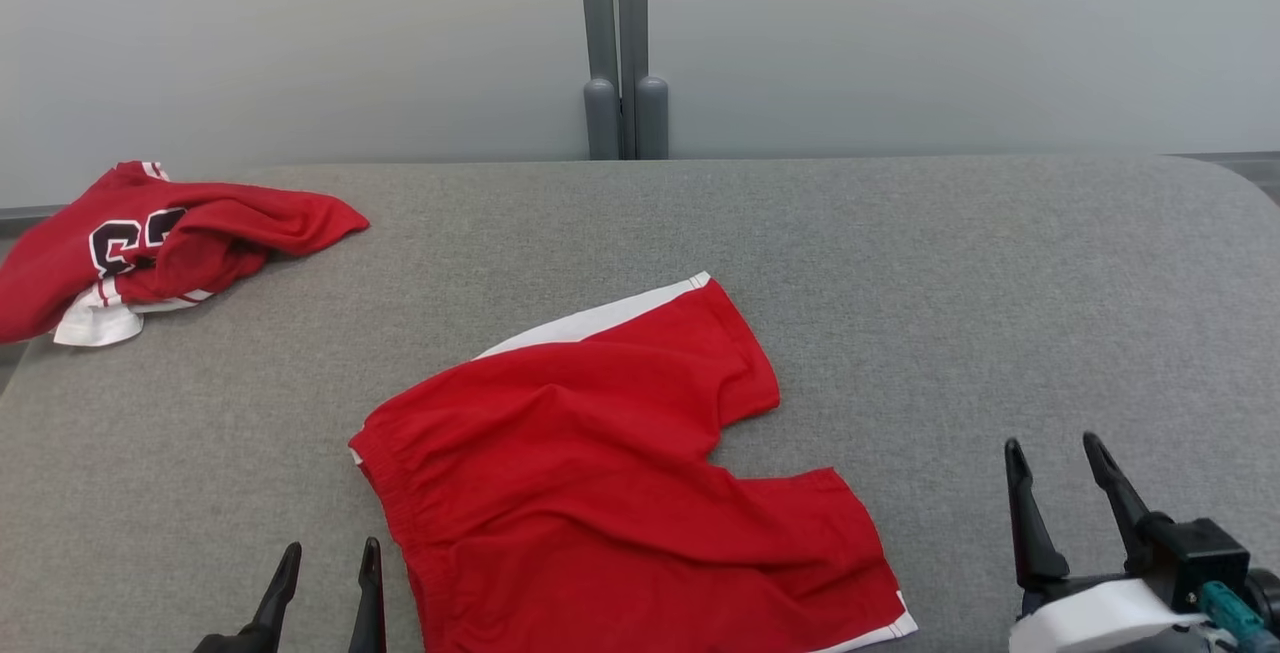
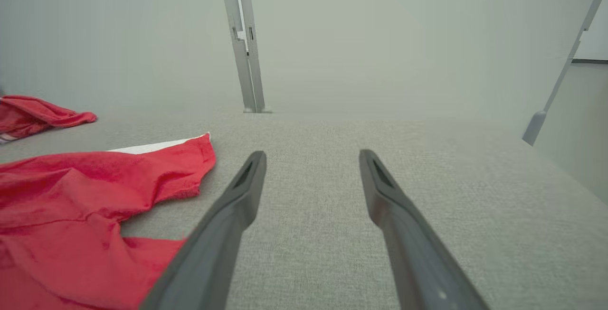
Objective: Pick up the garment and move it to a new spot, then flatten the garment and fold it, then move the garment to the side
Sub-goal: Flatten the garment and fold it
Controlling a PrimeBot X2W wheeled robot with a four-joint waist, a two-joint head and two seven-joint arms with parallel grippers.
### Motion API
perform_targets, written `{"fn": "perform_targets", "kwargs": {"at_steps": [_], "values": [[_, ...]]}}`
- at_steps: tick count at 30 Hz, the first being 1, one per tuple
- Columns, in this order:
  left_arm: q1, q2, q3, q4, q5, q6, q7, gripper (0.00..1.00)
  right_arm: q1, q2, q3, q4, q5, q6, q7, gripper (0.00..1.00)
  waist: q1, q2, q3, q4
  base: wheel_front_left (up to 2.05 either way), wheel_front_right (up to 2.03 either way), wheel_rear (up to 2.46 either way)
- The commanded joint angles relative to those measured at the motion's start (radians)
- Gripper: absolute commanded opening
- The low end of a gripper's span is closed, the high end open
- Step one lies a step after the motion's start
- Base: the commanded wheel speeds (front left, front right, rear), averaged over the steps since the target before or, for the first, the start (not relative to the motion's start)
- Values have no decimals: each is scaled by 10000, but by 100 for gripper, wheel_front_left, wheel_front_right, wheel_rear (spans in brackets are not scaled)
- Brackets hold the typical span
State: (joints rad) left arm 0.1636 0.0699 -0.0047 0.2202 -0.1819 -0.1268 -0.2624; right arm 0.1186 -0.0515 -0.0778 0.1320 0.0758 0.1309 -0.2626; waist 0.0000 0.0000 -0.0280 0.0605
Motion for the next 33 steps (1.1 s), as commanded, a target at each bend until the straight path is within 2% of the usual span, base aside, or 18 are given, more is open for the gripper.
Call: {"fn": "perform_targets", "kwargs": {"at_steps": [1,3,5,8,12,15,18,21,26,30,33], "values": [[-157,-35,59,-55,91,-28,-35,100,-212,-15,76,-287,100,-3,-34,100,0,0,12,-1,0,0,0],[-119,-45,41,149,136,-28,-33,100,-165,-5,334,-474,127,-3,-33,100,0,0,-2,21,0,0,0],[-163,7,-59,264,116,-27,398,100,-16,-124,948,-168,186,2,-34,100,0,0,-36,64,0,0,0],[-48,123,-425,-209,-204,-36,2120,100,25,-723,2242,266,420,-5,766,100,0,0,-40,183,0,0,0],[549,522,-1198,-1271,-879,-44,4826,100,314,-1382,3634,508,1039,-8,2762,100,0,0,115,307,0,0,0],[925,731,-1557,-2169,-1447,-47,6140,100,384,-1786,4115,601,1245,-8,3767,100,0,0,355,350,0,0,0],[1342,681,-1818,-3005,-2226,-47,7014,100,443,-1843,4014,593,1275,-8,4208,100,0,0,633,379,0,0,0],[1419,872,-1851,-3292,-2266,-41,7290,100,343,-1790,3775,492,1056,-8,4305,100,0,0,885,336,0,0,0],[1372,872,-1807,-3153,-2367,131,7453,100,163,-1763,3613,212,838,-8,4453,100,0,0,1084,233,0,0,0],[1243,838,-1819,-2869,-2433,104,7300,100,41,-1790,3562,120,765,-8,4561,100,0,0,1141,187,0,0,0],[1093,890,-1741,-2599,-2206,260,7086,100,-25,-1692,3589,102,759,-8,4607,100,0,0,1111,175,0,0,0]]}}
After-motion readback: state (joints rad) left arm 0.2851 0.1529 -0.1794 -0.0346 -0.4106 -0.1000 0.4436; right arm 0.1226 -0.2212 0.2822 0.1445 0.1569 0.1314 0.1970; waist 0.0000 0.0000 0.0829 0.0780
